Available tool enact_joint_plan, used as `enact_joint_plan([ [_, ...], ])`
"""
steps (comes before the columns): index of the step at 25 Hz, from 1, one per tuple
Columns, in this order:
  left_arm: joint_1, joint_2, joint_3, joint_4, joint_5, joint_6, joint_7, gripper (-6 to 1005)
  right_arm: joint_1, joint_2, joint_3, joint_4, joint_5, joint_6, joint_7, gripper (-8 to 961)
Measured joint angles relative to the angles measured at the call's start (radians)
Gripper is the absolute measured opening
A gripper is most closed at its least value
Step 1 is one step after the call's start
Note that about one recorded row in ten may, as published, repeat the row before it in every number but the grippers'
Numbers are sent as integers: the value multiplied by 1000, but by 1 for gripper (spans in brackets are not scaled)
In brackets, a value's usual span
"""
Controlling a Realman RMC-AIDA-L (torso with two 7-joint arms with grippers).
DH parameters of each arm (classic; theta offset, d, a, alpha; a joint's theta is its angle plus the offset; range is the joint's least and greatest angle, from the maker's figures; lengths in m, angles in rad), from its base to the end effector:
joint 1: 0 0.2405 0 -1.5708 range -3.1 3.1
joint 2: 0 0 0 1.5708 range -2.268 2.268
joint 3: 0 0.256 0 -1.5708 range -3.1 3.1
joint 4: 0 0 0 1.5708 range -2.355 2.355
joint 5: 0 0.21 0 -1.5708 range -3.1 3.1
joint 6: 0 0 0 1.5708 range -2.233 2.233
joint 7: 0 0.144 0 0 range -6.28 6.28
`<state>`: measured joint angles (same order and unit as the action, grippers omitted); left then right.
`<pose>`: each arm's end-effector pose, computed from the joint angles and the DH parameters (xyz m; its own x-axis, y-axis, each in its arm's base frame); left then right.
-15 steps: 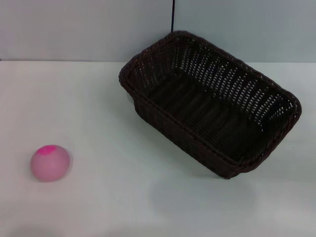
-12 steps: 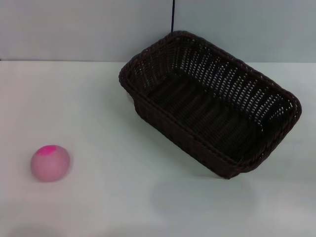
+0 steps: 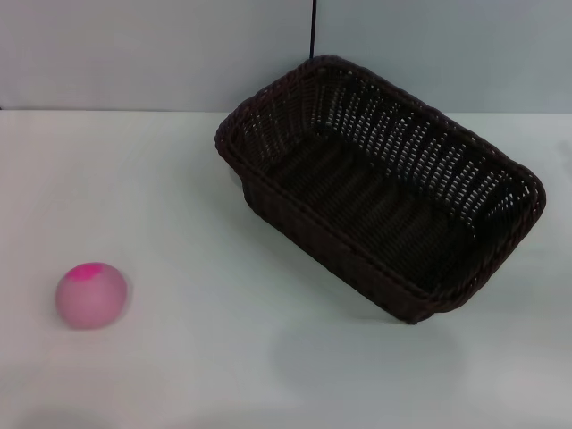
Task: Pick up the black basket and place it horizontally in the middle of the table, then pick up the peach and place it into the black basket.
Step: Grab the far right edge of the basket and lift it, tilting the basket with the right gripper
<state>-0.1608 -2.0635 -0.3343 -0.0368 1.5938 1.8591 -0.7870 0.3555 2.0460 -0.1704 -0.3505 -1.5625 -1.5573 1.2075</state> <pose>-0.3651 0.1944 0.0716 0.2020 -0.4542 0.8677 0.9465 -0.1371 -0.2921 0.3460 0.2932 0.0755 0.2696 -0.0335 -0.9624 -0.8746 -0.4268 -0.2301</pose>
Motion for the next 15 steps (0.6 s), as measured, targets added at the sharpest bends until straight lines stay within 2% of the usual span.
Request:
enact_joint_plan([
  [2, -1, 0, 0, 1, 0, -1, 0, 686, 8, -3, 0, -77, -74, -7, 88, 538],
  [3, -1, 0, 0, 1, 0, -2, 0, 686, 13, -6, -1, -181, -153, -27, 198, 543],
  [4, -1, 0, 0, 2, 0, -5, 0, 686, 13, -6, -1, -181, -153, -27, 198, 547],
  [6, -1, 0, 0, 1, 0, -7, 0, 686, 17, -10, -8, -282, -210, -61, 293, 555],
  [8, -1, 0, 0, 1, 0, -8, 0, 686, 15, -23, -53, -445, -237, -130, 430, 564],
  [9, -2, 0, 0, 0, 0, -10, 0, 686, 15, -23, -53, -445, -237, -130, 430, 568],
  [15, -10, -2, 2, -1, 0, -22, 0, 686, 32, -36, -153, -789, -310, -190, 754, 594],
])
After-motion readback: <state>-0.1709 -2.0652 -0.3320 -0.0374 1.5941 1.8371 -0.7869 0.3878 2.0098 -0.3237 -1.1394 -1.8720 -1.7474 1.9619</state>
